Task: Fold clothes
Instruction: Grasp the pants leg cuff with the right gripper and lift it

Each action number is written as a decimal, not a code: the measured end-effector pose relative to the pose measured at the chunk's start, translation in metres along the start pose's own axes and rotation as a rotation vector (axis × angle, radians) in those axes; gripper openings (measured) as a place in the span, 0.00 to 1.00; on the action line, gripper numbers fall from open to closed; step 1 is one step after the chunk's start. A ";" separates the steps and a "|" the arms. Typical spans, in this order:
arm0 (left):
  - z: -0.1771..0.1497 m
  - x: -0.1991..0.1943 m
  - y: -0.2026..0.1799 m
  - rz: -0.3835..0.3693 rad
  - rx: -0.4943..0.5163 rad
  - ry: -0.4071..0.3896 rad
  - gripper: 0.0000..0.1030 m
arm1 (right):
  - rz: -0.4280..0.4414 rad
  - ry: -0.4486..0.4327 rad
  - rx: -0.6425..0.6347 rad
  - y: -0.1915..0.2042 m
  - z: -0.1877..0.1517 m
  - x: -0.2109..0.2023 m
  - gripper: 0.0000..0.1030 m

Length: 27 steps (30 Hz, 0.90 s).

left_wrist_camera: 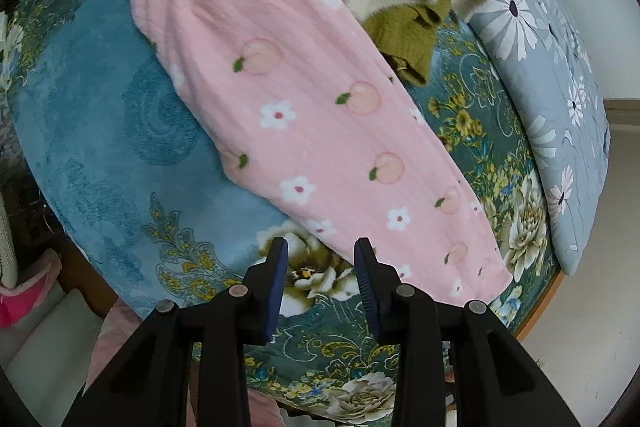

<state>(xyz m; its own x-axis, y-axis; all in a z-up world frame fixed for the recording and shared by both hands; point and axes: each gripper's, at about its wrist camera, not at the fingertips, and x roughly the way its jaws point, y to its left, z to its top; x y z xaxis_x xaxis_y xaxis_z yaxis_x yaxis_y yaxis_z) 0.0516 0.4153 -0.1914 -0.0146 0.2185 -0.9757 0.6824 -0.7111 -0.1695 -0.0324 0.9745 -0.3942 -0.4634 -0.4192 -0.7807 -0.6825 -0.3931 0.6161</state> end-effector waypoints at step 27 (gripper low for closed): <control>0.058 -0.030 0.154 -0.184 -0.333 -0.206 0.42 | -0.055 -0.107 0.038 0.018 -0.007 -0.081 0.11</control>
<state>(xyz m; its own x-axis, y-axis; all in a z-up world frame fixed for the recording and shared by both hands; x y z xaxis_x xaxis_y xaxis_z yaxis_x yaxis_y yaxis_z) 0.1151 0.2608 -0.1965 -0.2810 0.1593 -0.9464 0.8529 -0.4107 -0.3224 -0.0028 0.9958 -0.3188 -0.4808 -0.3073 -0.8212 -0.7286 -0.3810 0.5692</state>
